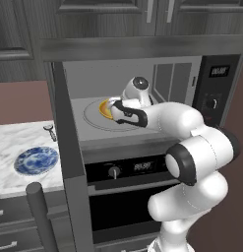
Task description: Pick the cheese from the microwave and place it on plate located on the counter.
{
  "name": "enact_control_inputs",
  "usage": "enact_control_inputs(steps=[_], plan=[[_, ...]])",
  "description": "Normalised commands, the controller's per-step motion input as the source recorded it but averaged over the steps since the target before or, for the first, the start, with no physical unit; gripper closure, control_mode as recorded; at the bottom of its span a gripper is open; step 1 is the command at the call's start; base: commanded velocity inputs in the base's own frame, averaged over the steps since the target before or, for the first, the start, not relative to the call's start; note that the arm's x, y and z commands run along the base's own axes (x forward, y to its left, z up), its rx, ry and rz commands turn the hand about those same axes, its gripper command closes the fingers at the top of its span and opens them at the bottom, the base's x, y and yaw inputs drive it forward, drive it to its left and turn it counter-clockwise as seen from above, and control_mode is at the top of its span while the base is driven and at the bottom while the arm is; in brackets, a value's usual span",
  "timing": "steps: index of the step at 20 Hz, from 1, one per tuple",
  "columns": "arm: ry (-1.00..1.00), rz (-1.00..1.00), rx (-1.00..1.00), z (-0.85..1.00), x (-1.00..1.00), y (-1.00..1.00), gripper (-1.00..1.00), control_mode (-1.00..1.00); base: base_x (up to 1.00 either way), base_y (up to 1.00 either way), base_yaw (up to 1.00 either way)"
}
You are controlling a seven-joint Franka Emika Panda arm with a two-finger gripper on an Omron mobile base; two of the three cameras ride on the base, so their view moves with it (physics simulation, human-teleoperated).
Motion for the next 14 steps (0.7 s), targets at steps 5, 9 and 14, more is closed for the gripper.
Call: enact_control_inputs(steps=[5, 9, 14], plan=[[0.00, 0.00, 0.00, 0.00, 0.10, 0.10, -1.00, -1.00, 0.00, 0.00, 0.00], [0.00, 0.00, 0.00, 0.00, 0.00, 0.00, -1.00, -1.00, 0.00, 0.00, 0.00], [0.00, 0.00, 0.00, 0.00, 0.00, 0.00, -1.00, -1.00, 0.00, 0.00, 0.00]])
